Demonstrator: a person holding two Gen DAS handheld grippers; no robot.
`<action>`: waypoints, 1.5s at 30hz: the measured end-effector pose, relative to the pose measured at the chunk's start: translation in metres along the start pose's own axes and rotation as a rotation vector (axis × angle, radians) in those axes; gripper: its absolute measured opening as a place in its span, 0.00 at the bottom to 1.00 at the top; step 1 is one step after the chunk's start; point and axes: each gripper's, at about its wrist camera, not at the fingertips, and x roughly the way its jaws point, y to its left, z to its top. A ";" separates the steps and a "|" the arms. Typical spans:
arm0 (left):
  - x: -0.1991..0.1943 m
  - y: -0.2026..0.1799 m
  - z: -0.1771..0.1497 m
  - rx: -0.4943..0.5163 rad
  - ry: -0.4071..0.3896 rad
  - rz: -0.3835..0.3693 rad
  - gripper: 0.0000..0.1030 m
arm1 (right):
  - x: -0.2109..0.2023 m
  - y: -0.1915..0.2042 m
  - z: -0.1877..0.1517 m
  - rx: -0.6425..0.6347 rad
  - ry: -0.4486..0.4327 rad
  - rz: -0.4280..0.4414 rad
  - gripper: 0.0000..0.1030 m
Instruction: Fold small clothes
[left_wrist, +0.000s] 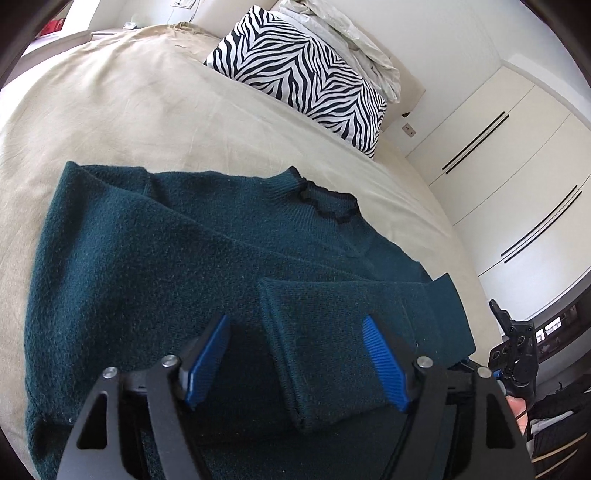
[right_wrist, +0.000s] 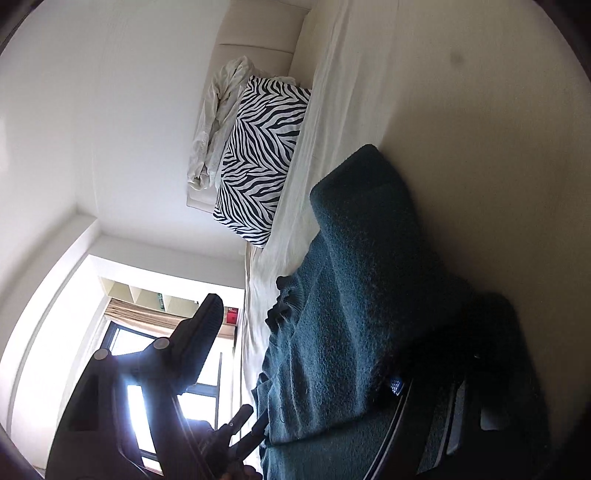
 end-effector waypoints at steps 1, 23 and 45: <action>0.005 -0.006 0.000 0.028 0.015 0.023 0.72 | -0.002 0.000 -0.002 -0.001 -0.004 0.003 0.72; 0.000 0.016 0.022 0.043 -0.040 0.203 0.11 | -0.011 -0.007 -0.004 0.032 -0.012 0.018 0.71; -0.002 0.009 0.010 -0.013 -0.031 0.099 0.76 | -0.048 -0.007 -0.020 0.017 -0.030 -0.040 0.72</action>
